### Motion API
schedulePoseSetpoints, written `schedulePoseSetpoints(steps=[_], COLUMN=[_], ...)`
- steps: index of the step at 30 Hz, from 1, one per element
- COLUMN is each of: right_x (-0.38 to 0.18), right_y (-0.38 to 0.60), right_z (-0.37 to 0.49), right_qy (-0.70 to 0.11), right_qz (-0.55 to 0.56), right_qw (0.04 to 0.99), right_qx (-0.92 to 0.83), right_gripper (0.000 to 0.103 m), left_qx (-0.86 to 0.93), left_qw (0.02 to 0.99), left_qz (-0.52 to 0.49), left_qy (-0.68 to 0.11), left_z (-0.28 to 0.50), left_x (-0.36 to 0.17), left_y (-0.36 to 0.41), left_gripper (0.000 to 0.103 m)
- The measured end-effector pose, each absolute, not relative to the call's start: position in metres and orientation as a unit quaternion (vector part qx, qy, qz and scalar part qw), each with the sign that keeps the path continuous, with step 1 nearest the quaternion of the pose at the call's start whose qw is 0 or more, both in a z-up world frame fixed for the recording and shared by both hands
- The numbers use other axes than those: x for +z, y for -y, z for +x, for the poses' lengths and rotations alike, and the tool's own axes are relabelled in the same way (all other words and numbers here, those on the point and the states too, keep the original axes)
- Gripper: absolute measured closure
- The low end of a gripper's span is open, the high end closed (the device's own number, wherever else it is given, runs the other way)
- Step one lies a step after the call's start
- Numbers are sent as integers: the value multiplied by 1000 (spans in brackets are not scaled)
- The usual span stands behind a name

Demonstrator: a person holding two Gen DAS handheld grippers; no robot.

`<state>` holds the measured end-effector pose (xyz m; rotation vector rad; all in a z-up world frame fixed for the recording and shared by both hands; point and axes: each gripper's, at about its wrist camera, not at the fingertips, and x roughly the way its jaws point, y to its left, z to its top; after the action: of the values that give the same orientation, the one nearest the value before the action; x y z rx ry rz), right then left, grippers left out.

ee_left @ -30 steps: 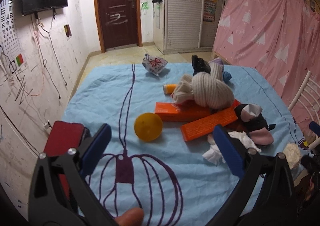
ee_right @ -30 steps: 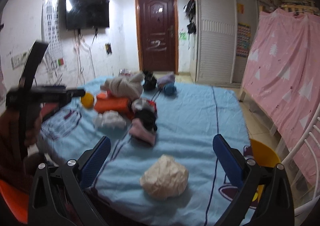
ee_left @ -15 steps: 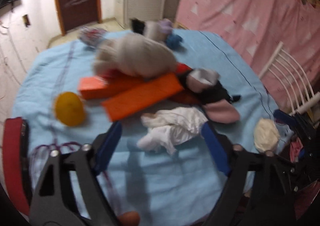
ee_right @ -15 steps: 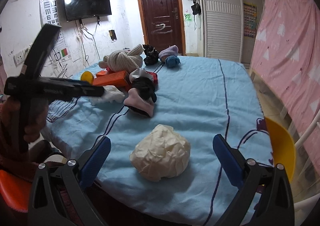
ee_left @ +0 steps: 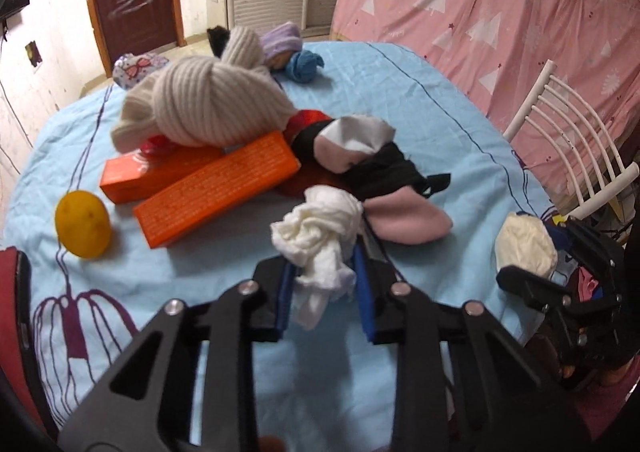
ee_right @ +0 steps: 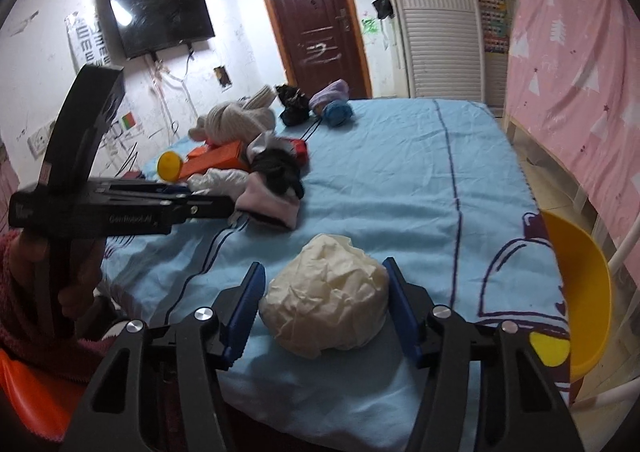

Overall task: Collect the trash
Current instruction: 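Grasp the white tissue with the left tool while the right tool grasps the crumpled paper ball, then carry both items over the yellow bin and open both tools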

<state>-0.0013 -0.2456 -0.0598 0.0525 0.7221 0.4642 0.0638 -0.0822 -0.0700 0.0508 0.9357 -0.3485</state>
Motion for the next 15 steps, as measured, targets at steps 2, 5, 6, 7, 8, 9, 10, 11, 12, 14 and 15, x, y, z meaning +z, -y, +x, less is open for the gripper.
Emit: schedulePoseSetpoints(steps=[2, 5, 6, 7, 8, 9, 10, 11, 12, 14, 15], right_x=[-56, -50, -47, -45, -44, -41, -39, -36, -32, -27, -25], right_y=[251, 260, 265, 269, 274, 281, 285, 293, 302, 317, 324], right_z=[-2, -2, -2, -1, 0, 1, 1, 2, 3, 3, 4], right_qy=[-342, -333, -328, -324, -321, -316, -311, -304, -297, -286, -282], right_qz=[29, 32, 30, 29, 28, 21, 18, 16, 13, 9, 8], right_qw=[914, 921, 925, 928, 931, 936, 940, 944, 949, 955, 957], right_qx=[217, 202, 191, 183, 173, 153, 141, 125, 105, 77, 65], right_gripper=[50, 50, 50, 50, 50, 50, 50, 50, 50, 50, 50], left_qx=[-167, -168, -169, -171, -174, -181, -190, -204, -214, -236, -245], left_qw=[881, 888, 890, 892, 894, 893, 892, 888, 886, 883, 881], left_qz=[28, 35, 38, 42, 44, 44, 43, 43, 45, 56, 61], left_qy=[-441, -426, -422, -416, -411, -409, -409, -409, -409, -403, -399], left_z=[61, 58, 58, 56, 55, 55, 55, 56, 56, 59, 60], left_x=[-63, -52, -48, -43, -38, -33, -28, -22, -16, -5, 0], left_y=[83, 90, 92, 95, 97, 100, 104, 111, 117, 139, 149], left_gripper=[78, 78, 78, 78, 78, 78, 78, 78, 78, 78, 78])
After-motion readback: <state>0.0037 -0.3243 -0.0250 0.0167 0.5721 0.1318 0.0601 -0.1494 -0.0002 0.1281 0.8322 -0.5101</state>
